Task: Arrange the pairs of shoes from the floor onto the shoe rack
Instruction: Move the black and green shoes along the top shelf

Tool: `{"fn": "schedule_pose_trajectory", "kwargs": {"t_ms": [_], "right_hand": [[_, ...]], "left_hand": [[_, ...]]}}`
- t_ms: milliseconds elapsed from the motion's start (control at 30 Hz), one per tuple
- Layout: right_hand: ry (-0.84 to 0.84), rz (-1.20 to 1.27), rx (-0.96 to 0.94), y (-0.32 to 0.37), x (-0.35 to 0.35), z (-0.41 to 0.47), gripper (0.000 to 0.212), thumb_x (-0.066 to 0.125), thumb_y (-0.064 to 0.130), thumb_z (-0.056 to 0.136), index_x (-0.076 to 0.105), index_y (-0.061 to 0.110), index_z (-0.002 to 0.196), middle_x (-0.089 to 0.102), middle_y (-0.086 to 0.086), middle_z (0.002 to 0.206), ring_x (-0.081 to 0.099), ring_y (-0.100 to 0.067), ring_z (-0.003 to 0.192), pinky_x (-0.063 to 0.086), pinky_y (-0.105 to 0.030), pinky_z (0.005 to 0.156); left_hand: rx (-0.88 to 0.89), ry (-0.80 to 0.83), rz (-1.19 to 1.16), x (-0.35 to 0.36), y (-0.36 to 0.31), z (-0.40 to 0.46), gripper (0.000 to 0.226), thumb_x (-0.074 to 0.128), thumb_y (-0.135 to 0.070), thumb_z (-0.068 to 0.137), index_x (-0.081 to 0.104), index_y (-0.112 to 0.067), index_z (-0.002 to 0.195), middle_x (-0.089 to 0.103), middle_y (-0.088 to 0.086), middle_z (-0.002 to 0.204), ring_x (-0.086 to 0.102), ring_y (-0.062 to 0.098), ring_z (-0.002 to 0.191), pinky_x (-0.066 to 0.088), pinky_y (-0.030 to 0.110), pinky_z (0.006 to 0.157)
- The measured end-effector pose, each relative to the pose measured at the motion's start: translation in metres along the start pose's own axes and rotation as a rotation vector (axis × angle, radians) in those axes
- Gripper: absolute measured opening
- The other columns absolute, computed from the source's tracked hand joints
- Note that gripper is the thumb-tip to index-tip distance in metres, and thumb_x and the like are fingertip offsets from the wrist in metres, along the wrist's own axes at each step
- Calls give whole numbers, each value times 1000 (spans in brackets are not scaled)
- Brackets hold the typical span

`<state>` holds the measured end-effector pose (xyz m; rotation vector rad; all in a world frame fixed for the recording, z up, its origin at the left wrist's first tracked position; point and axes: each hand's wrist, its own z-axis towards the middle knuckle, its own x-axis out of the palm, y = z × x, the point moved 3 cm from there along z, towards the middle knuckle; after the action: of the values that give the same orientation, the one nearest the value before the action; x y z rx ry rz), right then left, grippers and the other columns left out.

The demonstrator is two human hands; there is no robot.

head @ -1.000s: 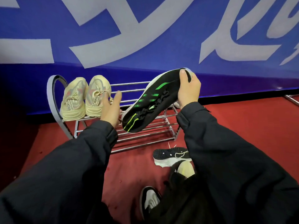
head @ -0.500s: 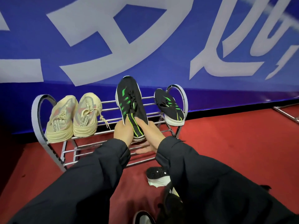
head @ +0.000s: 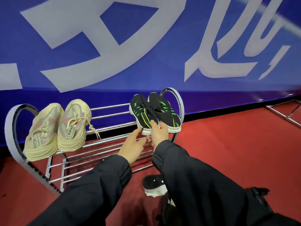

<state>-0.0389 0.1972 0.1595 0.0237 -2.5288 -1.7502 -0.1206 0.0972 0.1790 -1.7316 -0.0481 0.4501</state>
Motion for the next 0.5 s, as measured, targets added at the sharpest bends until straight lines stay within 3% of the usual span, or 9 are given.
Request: {"fn": "schedule_pose_trajectory", "kwargs": {"t_ms": [67, 133, 200, 267, 300, 400, 500], "right_hand": [[-46, 18, 71, -20, 3, 12, 71, 69, 50, 62, 56, 6, 116, 61, -12, 88, 65, -28, 63, 58, -37, 62], [-122, 19, 24, -35, 1, 28, 85, 66, 56, 53, 58, 0, 115, 62, -10, 87, 70, -30, 78, 61, -50, 80], [-161, 44, -16, -22, -4, 10, 79, 65, 53, 60, 60, -4, 115, 61, -9, 90, 68, -28, 86, 59, -50, 87], [-187, 78, 2, -15, -9, -1, 62, 67, 40, 72, 59, -3, 116, 63, -12, 96, 68, -31, 91, 58, -47, 88], [-212, 78, 24, -14, -13, -3, 55, 68, 33, 76, 58, -1, 117, 66, -14, 100, 69, -32, 93, 58, -47, 88], [-265, 56, 9, 2, -23, -7, 54, 61, 28, 68, 62, 2, 116, 71, -15, 104, 65, -29, 85, 57, -50, 88], [-38, -6, 47, 20, -35, -19, 20, 58, 25, 79, 62, 10, 92, 59, -4, 75, 52, -18, 56, 51, -33, 59]], "left_hand": [[-2, -27, 6, -1, -2, -1, 54, 52, -16, 99, 38, -21, 151, 46, -6, 151, 53, 11, 127, 43, 28, 108], [35, 11, -17, 3, -9, -4, 50, 51, -14, 100, 41, -27, 147, 49, -19, 137, 51, -4, 121, 39, 5, 92], [83, 87, 20, 12, -11, -6, 49, 47, -9, 102, 38, -25, 148, 42, -21, 144, 44, -10, 127, 34, -5, 86], [125, 101, 104, 19, -8, -4, 51, 46, -11, 103, 36, -18, 152, 22, -17, 158, 33, 1, 140, 29, 4, 99], [145, 84, 147, 21, -8, -6, 51, 48, -14, 102, 37, -17, 152, 20, -22, 152, 31, 2, 138, 28, 10, 103], [154, -5, 235, 20, -8, -8, 51, 57, -17, 97, 45, -15, 147, 37, -9, 148, 41, 15, 137, 33, 30, 114], [149, -99, 341, 15, -14, -13, 45, 58, -22, 93, 52, -17, 138, 47, 7, 140, 63, 21, 105, 48, 33, 97]]}}
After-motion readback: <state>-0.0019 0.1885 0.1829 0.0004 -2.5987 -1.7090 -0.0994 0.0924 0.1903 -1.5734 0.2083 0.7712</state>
